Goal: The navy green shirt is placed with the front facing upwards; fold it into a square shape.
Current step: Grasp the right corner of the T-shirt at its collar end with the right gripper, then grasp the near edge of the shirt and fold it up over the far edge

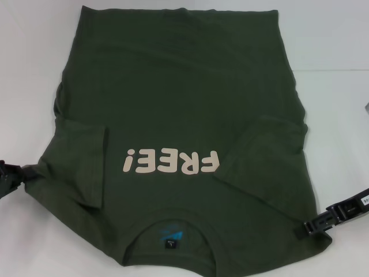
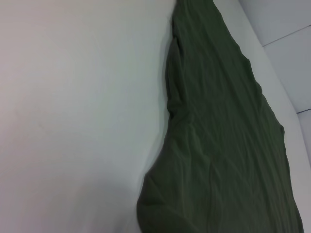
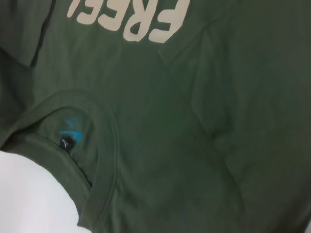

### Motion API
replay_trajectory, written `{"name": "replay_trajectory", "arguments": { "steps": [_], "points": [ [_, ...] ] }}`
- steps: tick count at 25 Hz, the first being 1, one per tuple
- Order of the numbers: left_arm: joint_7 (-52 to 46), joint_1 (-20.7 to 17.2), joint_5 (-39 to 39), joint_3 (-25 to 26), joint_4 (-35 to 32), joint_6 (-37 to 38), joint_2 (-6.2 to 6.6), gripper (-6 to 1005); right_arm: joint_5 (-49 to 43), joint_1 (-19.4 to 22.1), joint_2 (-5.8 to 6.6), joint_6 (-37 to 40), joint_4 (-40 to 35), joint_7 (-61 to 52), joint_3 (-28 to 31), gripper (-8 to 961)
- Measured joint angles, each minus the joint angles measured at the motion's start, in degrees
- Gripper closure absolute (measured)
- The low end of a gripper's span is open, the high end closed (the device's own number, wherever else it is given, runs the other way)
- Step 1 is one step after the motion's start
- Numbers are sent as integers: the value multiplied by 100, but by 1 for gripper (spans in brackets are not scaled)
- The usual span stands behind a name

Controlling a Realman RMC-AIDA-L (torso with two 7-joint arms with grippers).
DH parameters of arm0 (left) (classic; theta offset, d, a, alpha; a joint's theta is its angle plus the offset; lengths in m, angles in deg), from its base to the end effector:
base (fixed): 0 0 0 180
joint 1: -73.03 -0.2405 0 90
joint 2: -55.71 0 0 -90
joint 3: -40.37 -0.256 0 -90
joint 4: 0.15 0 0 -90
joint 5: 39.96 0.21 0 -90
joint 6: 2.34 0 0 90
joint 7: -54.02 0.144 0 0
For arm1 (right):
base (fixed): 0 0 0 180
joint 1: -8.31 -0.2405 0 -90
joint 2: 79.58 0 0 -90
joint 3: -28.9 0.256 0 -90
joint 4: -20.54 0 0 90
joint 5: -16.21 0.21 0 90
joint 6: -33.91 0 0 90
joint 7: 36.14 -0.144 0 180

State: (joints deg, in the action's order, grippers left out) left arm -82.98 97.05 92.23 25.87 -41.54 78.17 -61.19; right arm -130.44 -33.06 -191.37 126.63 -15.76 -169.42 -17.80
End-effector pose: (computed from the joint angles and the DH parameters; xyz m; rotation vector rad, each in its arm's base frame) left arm -0.3751 0.3015 0.0650 -1.6366 -2.0191 -0.7792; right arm 0.2834 0.3446 0.0198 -2.5650 1.6942 -0.2381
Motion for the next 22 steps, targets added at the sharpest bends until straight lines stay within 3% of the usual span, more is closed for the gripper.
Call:
{"name": "replay_trajectory", "arguments": {
  "steps": [9,17,22],
  "points": [
    [-3,0,-7,6,0,-10,1,993,107,-73,-65,23,-20,49,-68,93],
    [-3,-3,-10,9,0,-4,1,992,-3,55,111,131,-54,-49,-28,97],
    [-9,-2,-10,9,0,-2,-5,992,-19,111,137,132,-61,-64,-19,99]
  ]
}}
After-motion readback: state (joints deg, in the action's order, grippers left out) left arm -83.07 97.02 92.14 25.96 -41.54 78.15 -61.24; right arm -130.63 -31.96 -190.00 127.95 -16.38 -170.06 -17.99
